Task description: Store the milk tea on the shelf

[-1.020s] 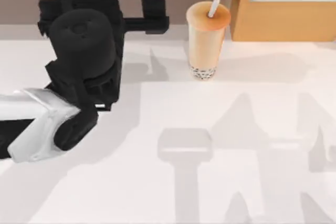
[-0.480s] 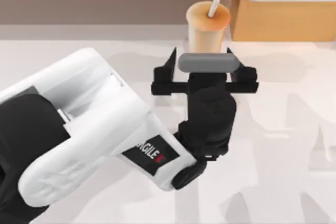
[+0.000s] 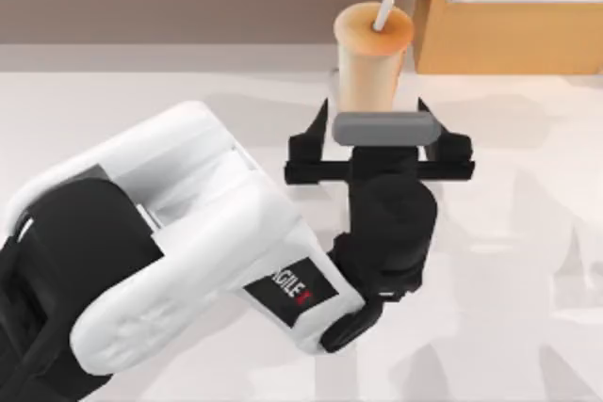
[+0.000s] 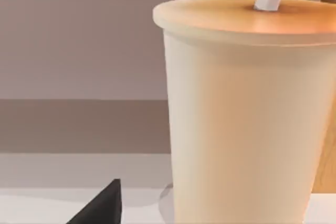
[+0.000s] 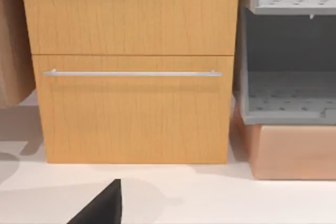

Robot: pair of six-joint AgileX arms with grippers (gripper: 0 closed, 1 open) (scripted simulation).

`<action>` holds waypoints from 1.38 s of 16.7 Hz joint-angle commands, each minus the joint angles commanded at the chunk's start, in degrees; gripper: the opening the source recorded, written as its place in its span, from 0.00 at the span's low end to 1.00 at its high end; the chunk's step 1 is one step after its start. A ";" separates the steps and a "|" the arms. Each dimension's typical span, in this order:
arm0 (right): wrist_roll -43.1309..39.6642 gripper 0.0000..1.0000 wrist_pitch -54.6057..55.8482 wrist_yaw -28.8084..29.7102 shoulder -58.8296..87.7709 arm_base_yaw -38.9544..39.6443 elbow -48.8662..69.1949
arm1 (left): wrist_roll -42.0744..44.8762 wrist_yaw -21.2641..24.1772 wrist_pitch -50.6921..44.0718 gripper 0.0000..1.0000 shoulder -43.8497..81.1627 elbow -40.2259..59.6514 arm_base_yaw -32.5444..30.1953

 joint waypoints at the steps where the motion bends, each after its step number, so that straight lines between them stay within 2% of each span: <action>1: 0.00 1.00 0.00 0.00 0.00 0.00 0.00 | -0.01 0.10 -0.08 1.00 0.07 0.18 0.07; 10: 0.00 1.00 0.00 0.00 0.00 0.00 0.00 | -0.27 7.11 -8.30 1.00 6.40 14.74 6.91; 15: 0.00 1.00 0.00 0.00 0.00 0.00 0.00 | -0.30 7.74 -9.06 1.00 6.89 15.92 7.53; 23: 0.00 1.00 0.00 0.00 0.00 0.00 0.00 | -0.30 7.74 -9.06 0.40 6.89 15.92 7.53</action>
